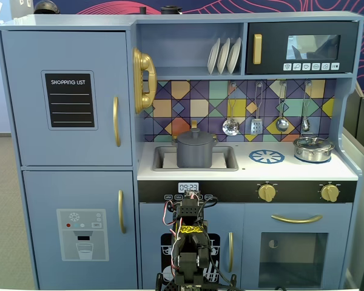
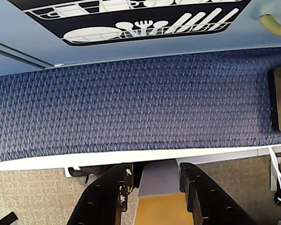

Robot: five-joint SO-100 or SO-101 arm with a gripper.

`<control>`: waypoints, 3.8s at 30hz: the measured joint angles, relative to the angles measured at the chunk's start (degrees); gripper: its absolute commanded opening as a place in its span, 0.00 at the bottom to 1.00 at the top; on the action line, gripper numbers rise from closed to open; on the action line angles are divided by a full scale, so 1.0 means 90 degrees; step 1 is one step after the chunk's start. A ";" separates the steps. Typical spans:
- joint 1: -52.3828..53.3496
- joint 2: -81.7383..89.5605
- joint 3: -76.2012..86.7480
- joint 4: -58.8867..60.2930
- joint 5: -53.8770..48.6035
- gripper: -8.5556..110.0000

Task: Take off the lid from the gray recipient and place it on the counter

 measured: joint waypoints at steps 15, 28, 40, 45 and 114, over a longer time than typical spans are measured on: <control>0.0039 0.0000 0.0000 0.0000 0.0000 0.07; 0.0186 -0.0664 -0.2627 -0.3047 0.0146 0.07; -0.0010 -0.2178 -0.4238 -0.6279 -0.0469 0.11; -0.0010 -0.2900 -0.4717 -0.6572 -0.0498 0.21; 0.0049 -0.7070 -0.7148 -0.8740 -0.0605 0.07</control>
